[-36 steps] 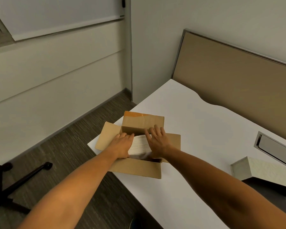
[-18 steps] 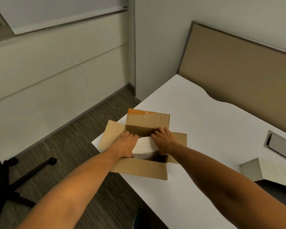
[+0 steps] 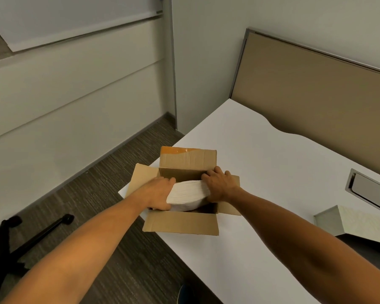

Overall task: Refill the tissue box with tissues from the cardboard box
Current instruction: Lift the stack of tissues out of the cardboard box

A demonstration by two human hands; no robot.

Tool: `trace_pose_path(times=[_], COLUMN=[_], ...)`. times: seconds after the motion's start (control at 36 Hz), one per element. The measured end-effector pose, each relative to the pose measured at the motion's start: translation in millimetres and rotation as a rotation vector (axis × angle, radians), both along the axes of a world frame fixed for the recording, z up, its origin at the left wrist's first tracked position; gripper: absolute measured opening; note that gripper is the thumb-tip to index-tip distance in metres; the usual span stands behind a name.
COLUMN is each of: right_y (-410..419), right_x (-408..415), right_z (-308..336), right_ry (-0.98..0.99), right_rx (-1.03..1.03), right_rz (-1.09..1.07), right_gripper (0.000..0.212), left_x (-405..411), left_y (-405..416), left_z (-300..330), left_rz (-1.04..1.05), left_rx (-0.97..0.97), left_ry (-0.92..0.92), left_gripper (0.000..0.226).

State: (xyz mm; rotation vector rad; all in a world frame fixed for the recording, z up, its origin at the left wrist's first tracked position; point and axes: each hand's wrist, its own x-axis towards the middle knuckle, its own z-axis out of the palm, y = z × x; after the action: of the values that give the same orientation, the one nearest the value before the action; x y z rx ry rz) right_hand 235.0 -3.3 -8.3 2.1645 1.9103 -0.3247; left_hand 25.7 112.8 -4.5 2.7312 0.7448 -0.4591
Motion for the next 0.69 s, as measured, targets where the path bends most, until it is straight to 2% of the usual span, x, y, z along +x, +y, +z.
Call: trace_pose_path(times=[0.14,0.28,0.56,0.69], right_y=[-2.9,-8.2,-32.0,-60.8], right_x=[4.1,14.2,35.2,46.8], right_z=[7.2,24.6,67.0,86.5], right_ry=[0.227,0.362,0.596,0.901], right_rx=[0.037,0.088,0.306,0.481], right_rz=[-0.108,-0.141,-0.172,-0.296], right_gripper=[0.073,0.074,0.069,0.093], left_x=[-8.4,-17.3,-23.2,-11.8], left_y=[2.9,8.9,-3.9,-28.5], left_z=[13.7,31.4,57.9,65.3], left_rz=[0.004,0.065,0.373,0.480], left_rx=[0.052,0.106,-0.202,-0.312], left_ry=[-0.052,-0.122,-0.553,-0.771], left_gripper=[0.056,0.065,0.086,0.087])
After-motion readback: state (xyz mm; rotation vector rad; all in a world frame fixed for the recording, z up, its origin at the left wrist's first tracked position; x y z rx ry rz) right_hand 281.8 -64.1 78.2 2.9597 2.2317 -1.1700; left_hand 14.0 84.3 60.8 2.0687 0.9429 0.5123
